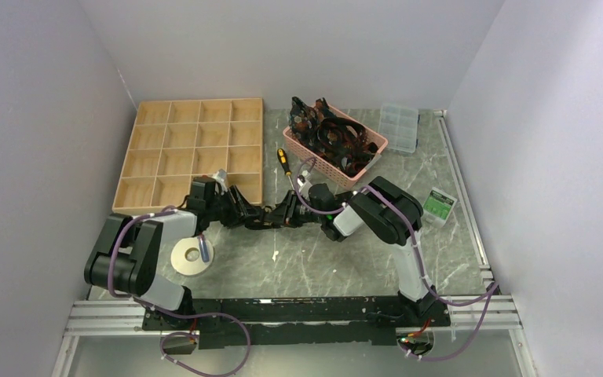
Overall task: Roll the ties
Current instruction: Roll the tie at the center of the board.
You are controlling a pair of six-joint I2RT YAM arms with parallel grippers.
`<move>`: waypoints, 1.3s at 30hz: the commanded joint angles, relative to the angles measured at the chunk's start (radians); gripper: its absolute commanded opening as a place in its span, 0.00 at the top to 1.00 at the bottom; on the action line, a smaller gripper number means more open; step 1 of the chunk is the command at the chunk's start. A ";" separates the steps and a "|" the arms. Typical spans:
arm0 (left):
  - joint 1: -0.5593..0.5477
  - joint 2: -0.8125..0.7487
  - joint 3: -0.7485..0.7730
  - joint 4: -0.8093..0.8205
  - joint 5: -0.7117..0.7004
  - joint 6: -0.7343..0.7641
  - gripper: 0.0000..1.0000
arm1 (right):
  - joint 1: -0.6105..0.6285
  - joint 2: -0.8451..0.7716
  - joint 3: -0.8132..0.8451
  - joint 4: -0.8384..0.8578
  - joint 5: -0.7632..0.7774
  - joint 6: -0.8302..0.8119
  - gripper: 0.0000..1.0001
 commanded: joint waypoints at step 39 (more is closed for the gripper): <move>-0.172 -0.104 0.246 -0.736 -0.576 0.026 0.97 | 0.003 -0.530 -0.141 -0.591 0.299 -0.294 0.19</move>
